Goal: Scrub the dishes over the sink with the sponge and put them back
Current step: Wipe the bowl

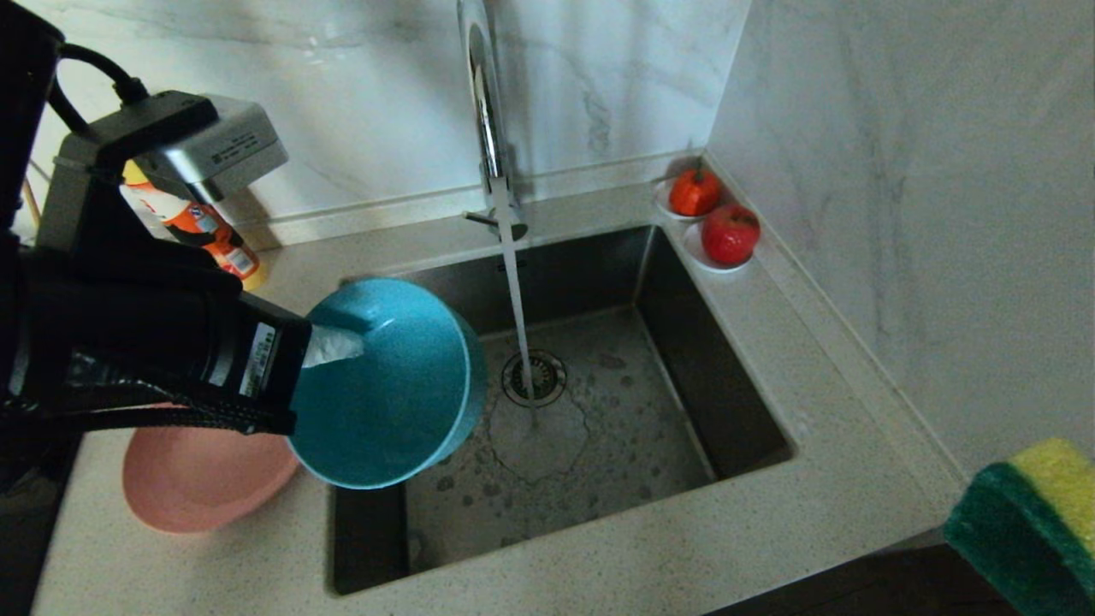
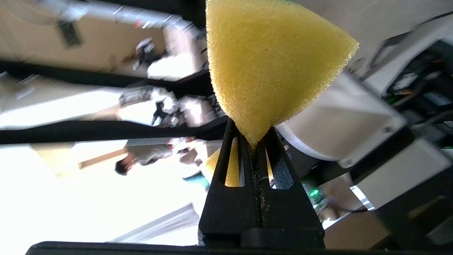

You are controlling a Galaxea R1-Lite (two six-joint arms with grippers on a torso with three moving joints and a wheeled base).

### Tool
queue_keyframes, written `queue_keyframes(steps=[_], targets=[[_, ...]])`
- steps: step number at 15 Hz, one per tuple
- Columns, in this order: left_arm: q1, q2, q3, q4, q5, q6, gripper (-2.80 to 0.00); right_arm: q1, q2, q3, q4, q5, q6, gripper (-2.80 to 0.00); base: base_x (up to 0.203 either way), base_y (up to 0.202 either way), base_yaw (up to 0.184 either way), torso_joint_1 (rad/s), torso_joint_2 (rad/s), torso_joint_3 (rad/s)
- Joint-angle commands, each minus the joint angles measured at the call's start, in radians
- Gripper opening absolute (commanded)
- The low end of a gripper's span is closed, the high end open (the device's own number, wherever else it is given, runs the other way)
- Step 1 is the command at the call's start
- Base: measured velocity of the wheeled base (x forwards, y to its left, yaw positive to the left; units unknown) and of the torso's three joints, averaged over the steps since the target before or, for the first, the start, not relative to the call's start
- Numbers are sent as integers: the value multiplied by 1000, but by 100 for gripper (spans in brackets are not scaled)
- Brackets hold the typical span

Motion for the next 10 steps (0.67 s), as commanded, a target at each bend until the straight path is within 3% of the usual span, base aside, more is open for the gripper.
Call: queue_keyframes(steps=[1, 4, 7, 8, 10], targets=[[-11, -3, 36, 5, -38, -96, -280, 38, 52, -86, 50, 54, 4, -280, 0, 0, 0, 0, 0, 0], [-30, -33, 121, -7, -63, -122, -280, 112, 145, -192, 120, 78, 7, -280, 0, 0, 0, 0, 0, 0], [-44, -27, 147, -95, -44, -144, -280, 154, 245, -288, 177, 83, 4, -280, 0, 0, 0, 0, 0, 0], [-43, -4, 146, -120, -25, -144, -280, 163, 276, -307, 178, 84, 3, -280, 0, 0, 0, 0, 0, 0], [-44, 41, 147, -168, 91, -142, -280, 180, 336, -347, 174, 85, 3, -280, 0, 0, 0, 0, 0, 0]])
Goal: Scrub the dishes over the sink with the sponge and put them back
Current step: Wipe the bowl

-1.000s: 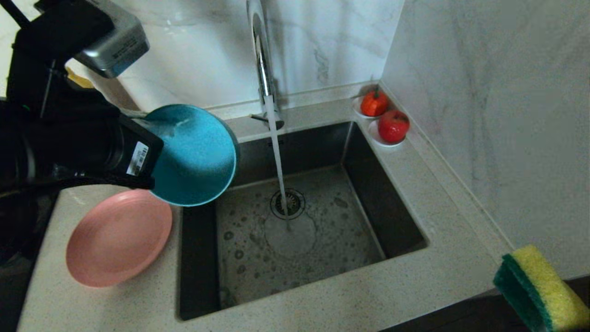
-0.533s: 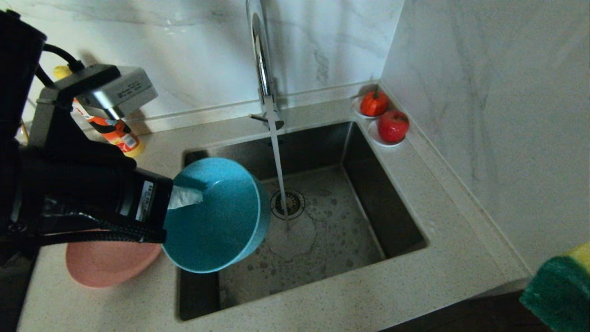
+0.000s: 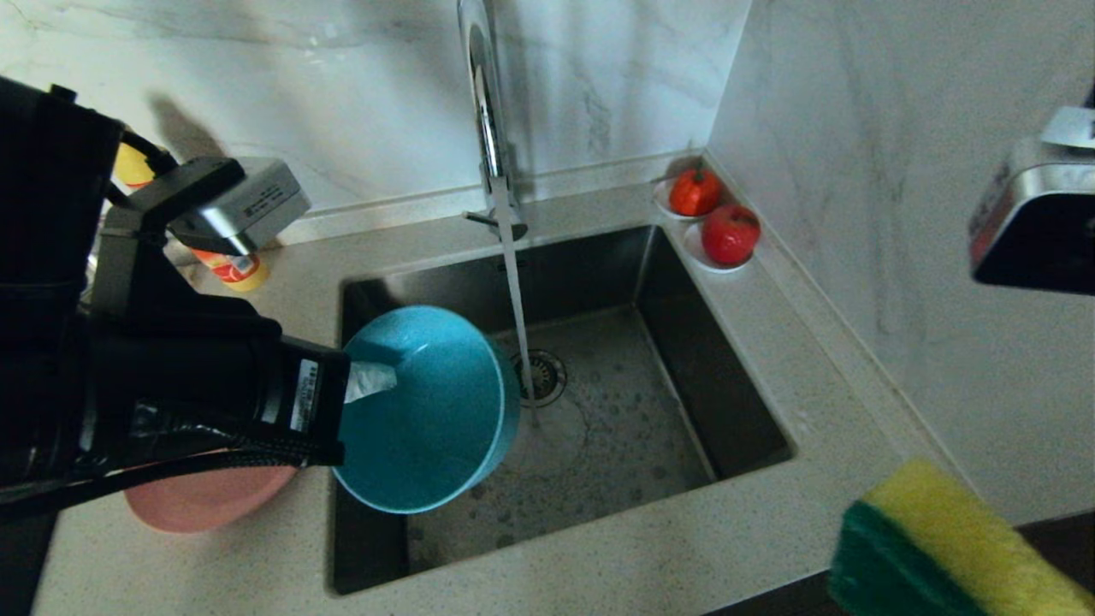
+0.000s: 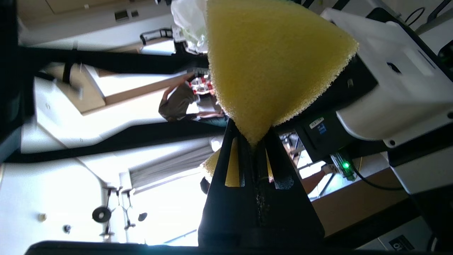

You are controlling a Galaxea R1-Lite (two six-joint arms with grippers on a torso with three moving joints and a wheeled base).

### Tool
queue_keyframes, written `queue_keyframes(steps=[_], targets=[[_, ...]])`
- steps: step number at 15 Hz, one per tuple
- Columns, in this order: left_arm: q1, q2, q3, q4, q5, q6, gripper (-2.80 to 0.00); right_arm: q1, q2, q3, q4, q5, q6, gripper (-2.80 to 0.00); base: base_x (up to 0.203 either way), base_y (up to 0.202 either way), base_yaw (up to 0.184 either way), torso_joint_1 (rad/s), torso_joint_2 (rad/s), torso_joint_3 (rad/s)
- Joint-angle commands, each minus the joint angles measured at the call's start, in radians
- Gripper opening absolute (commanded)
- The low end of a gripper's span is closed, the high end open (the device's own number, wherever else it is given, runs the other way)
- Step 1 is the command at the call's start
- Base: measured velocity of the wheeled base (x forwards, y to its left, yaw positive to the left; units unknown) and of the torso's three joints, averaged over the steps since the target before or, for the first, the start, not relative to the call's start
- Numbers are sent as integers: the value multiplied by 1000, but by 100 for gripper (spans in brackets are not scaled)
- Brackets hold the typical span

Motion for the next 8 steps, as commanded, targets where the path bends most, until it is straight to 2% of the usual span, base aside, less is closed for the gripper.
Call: queue_keyframes(steps=[1, 2, 3, 8], targets=[[-3, 63, 2, -53, 123, 2, -280, 17, 106, -56, 4, 5, 4, -280, 0, 0, 0, 0, 0, 0], [-5, 78, 1, -115, 170, -1, -280, 22, 142, -83, 5, 6, 5, -280, 0, 0, 0, 0, 0, 0], [-16, 77, 2, -147, 184, -4, -280, 36, 180, -121, 6, 8, 6, -280, 0, 0, 0, 0, 0, 0], [-59, 57, 24, -164, 196, -6, -280, 97, 290, -163, -52, 7, 21, -280, 0, 0, 0, 0, 0, 0]])
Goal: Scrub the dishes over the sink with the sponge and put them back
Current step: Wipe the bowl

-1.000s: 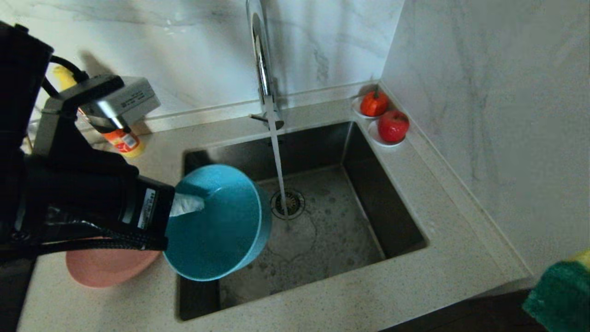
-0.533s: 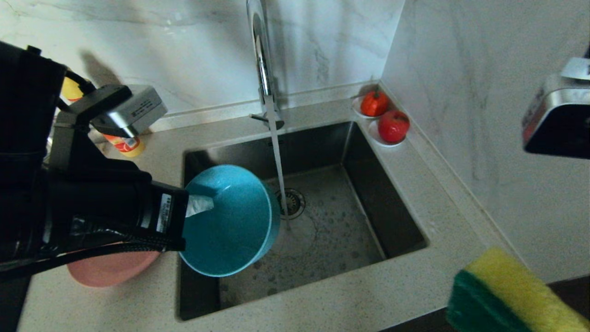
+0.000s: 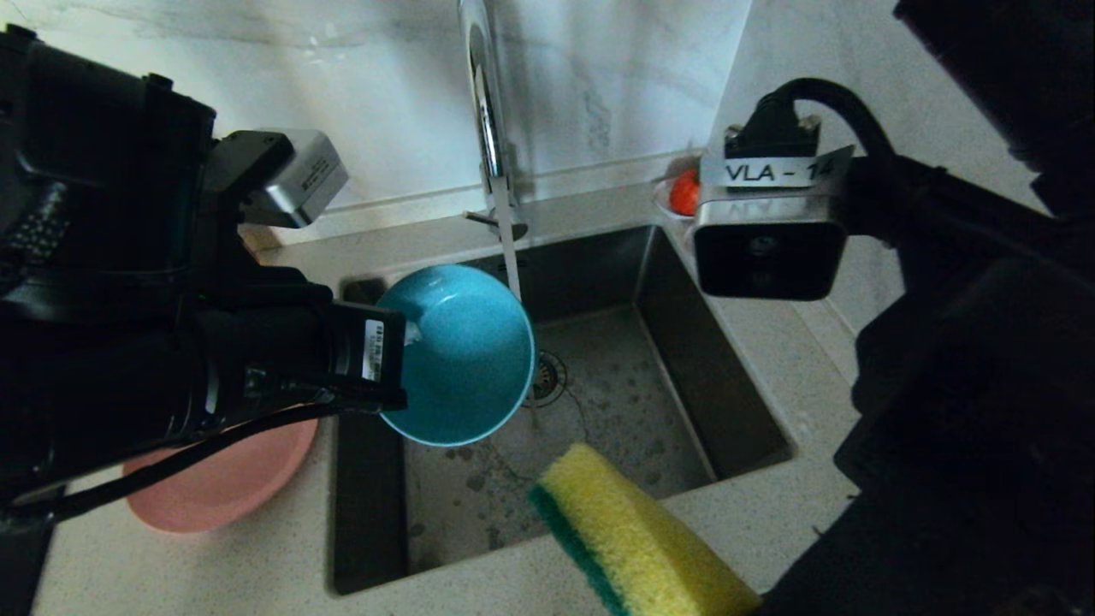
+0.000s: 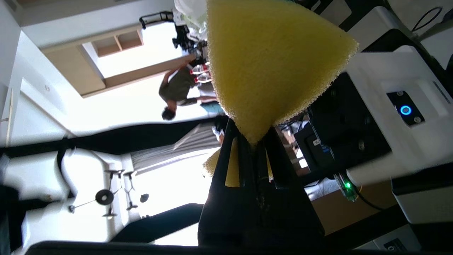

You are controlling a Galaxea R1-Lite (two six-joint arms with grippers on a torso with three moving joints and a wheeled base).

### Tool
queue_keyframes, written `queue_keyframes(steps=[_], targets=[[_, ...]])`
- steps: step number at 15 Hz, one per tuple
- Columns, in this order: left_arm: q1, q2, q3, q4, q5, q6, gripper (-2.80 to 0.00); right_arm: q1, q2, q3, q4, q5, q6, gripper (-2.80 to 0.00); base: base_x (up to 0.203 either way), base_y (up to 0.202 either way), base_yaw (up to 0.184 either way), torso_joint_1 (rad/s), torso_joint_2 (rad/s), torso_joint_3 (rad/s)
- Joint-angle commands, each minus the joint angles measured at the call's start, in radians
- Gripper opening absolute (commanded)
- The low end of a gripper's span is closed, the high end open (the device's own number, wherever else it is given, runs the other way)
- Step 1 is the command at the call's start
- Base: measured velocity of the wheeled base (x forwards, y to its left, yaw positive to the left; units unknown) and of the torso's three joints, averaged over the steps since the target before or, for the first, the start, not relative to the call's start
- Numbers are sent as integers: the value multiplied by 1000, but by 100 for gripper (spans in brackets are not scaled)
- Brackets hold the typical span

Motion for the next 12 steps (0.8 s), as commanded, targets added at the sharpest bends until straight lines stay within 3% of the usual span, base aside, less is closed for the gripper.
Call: queue_keyframes(steps=[1, 4, 6, 12], targets=[[-7, -10, 28, -8, 4, -3, -280, 12, 81, -5, -14, 4, 11, -280, 0, 0, 0, 0, 0, 0], [-10, 2, 70, -129, 8, -2, -280, 10, 114, -2, -29, 5, 14, -280, 0, 0, 0, 0, 0, 0], [-14, 41, 77, -220, 61, 4, -280, 2, 132, -3, -31, 4, 14, -280, 0, 0, 0, 0, 0, 0], [-99, 66, 123, -289, 110, -2, -280, -29, 162, -2, -29, 5, 13, -280, 0, 0, 0, 0, 0, 0]])
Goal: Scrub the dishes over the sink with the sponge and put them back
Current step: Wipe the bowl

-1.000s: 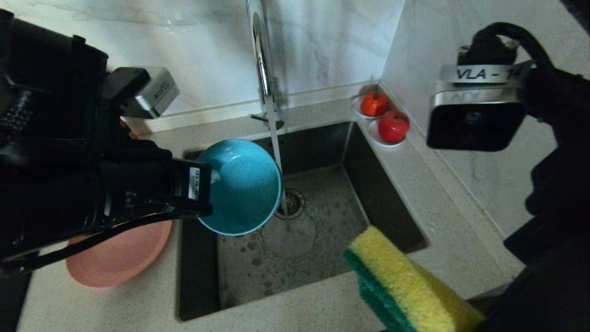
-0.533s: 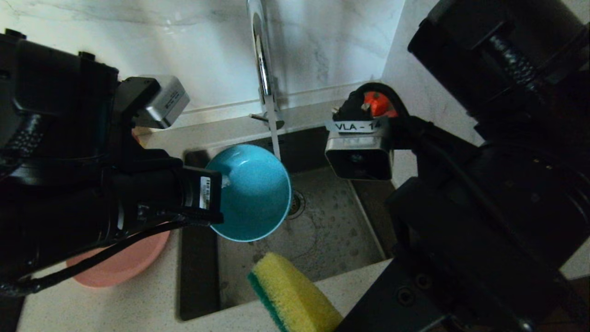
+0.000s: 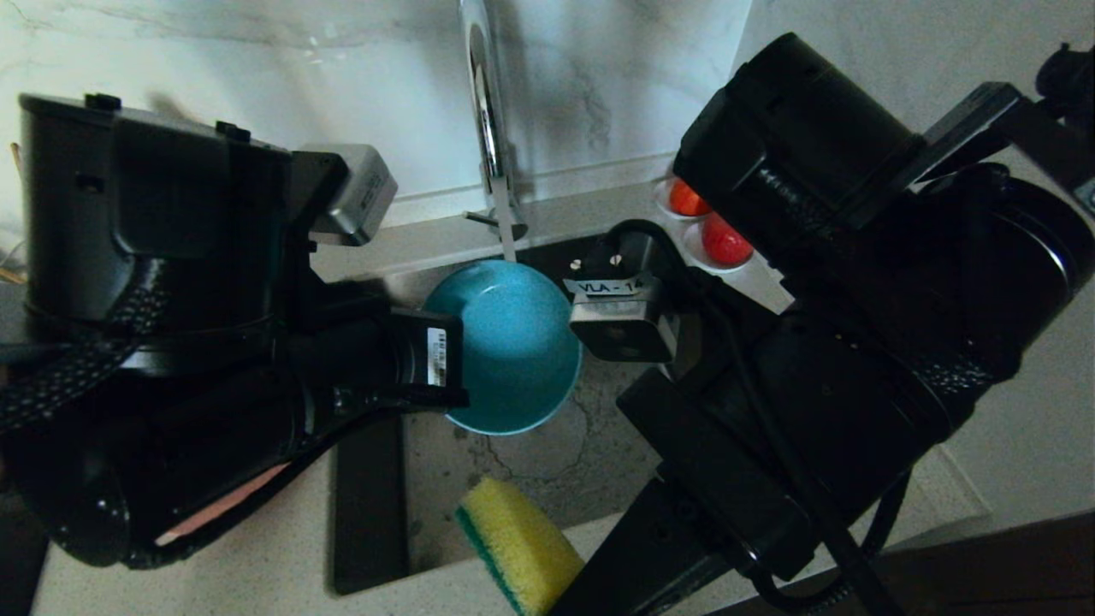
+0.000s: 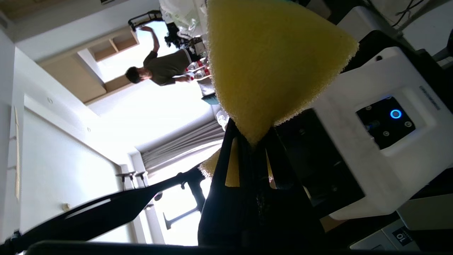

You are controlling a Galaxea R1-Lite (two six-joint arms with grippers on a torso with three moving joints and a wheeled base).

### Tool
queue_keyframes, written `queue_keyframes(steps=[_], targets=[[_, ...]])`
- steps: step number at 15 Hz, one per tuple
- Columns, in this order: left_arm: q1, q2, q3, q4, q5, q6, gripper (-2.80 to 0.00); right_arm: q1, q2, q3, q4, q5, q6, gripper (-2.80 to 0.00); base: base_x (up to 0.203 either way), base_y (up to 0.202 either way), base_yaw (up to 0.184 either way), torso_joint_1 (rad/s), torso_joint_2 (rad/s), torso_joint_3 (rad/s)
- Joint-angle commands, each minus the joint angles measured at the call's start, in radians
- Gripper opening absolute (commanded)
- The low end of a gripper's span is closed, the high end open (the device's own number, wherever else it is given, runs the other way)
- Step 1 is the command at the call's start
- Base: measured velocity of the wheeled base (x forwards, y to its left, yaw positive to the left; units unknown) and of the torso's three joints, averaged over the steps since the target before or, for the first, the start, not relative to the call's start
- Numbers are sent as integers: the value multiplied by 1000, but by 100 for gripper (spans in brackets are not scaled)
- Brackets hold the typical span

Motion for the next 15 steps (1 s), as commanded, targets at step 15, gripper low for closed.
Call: queue_keyframes(steps=[15], targets=[[-104, 15, 116, -162, 104, 1, -280, -141, 41, 5, -73, 27, 55, -280, 0, 0, 0, 0, 0, 0]])
